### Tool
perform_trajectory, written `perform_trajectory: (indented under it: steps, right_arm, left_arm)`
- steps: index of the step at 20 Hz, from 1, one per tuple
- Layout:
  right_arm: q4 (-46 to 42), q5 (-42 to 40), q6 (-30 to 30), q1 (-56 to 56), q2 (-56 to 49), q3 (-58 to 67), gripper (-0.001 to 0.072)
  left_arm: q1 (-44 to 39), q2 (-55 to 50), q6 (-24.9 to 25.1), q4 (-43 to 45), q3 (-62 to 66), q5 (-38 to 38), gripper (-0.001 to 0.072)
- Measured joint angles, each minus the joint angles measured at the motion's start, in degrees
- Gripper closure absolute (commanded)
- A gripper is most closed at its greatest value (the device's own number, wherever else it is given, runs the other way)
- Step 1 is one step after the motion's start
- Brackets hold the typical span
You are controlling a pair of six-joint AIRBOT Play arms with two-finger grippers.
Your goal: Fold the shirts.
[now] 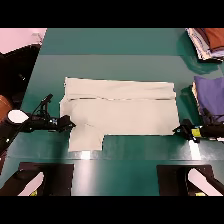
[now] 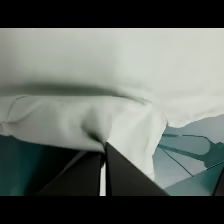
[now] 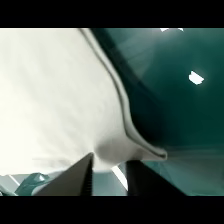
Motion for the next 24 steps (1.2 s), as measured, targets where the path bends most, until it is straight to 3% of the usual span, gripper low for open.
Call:
perform_trajectory:
  steps: [1,6,15,19,24]
  right_arm:
    - [0.1,-1.0,-0.1,1.4,-0.3,-0.1,0.0694]
    - [-4.4,-1.4,-0.3,4.7,3.5,2.4,0.0695]
    - [-14.5,19.8,0.2,5.8,21.3,14.8,0.0696]
    - [-15.3,21.0,0.4,6.0,19.4,20.7,0.0696]
    - [-15.8,15.4,0.6,11.6,5.5,28.6,0.0695]
  left_arm:
    - [0.0,0.0,0.0,1.0,0.2,-0.6,0.0682]
    - [0.0,4.0,-0.8,7.1,2.4,-6.4,0.0682]
    - [0.0,18.8,-6.5,12.1,7.9,-26.3,0.0682]
    - [0.0,16.3,-6.3,14.3,14.4,-22.3,0.0681]
    - [-0.1,4.5,-2.2,15.8,17.7,-11.2,0.068]
